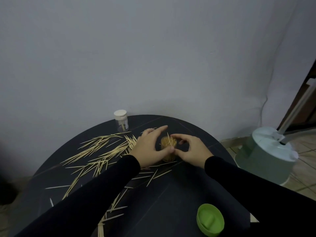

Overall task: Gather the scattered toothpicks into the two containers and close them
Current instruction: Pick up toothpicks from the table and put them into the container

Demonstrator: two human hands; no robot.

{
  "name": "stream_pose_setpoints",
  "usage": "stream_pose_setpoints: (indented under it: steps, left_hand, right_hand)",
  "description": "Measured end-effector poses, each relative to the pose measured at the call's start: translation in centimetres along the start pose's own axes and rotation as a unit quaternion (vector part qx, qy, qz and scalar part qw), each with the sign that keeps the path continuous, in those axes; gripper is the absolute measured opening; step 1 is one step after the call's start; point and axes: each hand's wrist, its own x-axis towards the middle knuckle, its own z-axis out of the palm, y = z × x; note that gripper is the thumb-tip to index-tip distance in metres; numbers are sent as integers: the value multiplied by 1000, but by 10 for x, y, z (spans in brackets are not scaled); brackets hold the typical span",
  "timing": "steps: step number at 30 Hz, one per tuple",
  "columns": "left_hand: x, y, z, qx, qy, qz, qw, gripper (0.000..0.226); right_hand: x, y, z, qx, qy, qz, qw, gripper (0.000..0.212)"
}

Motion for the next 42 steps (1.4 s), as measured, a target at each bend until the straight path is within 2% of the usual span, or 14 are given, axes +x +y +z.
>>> stream_pose_setpoints:
  steps: [4,6,8,11,16,19,21,26,30,34,36,38,40,42]
  left_hand:
    - [-1,-1,-1,-38,-4,41,998,60]
    - [-4,2,-2,43,34,113,992,51]
    - [-5,1,-4,174,68,211,960,42]
    - [-6,-2,-3,214,98,250,939,36]
    - [-7,-3,-2,242,123,201,941,45]
    - [-9,-4,-2,295,49,151,942,57]
    - [-8,-5,0,278,4,113,954,61]
    - [-9,-2,1,233,21,98,967,66]
    - [-9,0,-2,234,-70,55,968,65]
    - [-10,7,-15,146,-10,26,989,75]
    - [-13,9,-22,139,59,0,988,66]
    - [-22,7,-29,179,90,-30,979,53]
    - [-34,3,-33,219,37,-48,974,48]
    - [-49,-1,-30,248,-53,-55,966,56]
  right_hand:
    - [-2,-3,-1,-9,0,2,1000,56]
    - [-2,-4,-2,-8,3,2,1000,55]
    - [-3,-5,-1,-7,2,1,1000,52]
    - [-3,-6,-1,-10,6,1,1000,52]
    - [-5,-9,-1,-23,11,-7,1000,53]
    - [-5,-9,-1,-28,13,-16,999,54]
    - [-5,-9,-1,-29,10,-16,999,55]
    - [-4,-9,-1,-40,11,-15,999,57]
    - [-6,-11,-2,-61,-2,-26,998,62]
    - [-10,-17,-4,-160,11,-66,985,80]
    - [-13,-26,-4,-151,69,-129,978,72]
    - [-19,-36,-4,-139,100,-217,961,52]
    - [-24,-45,-2,-157,67,-269,948,34]
    - [-30,-53,4,-206,-28,-255,944,30]
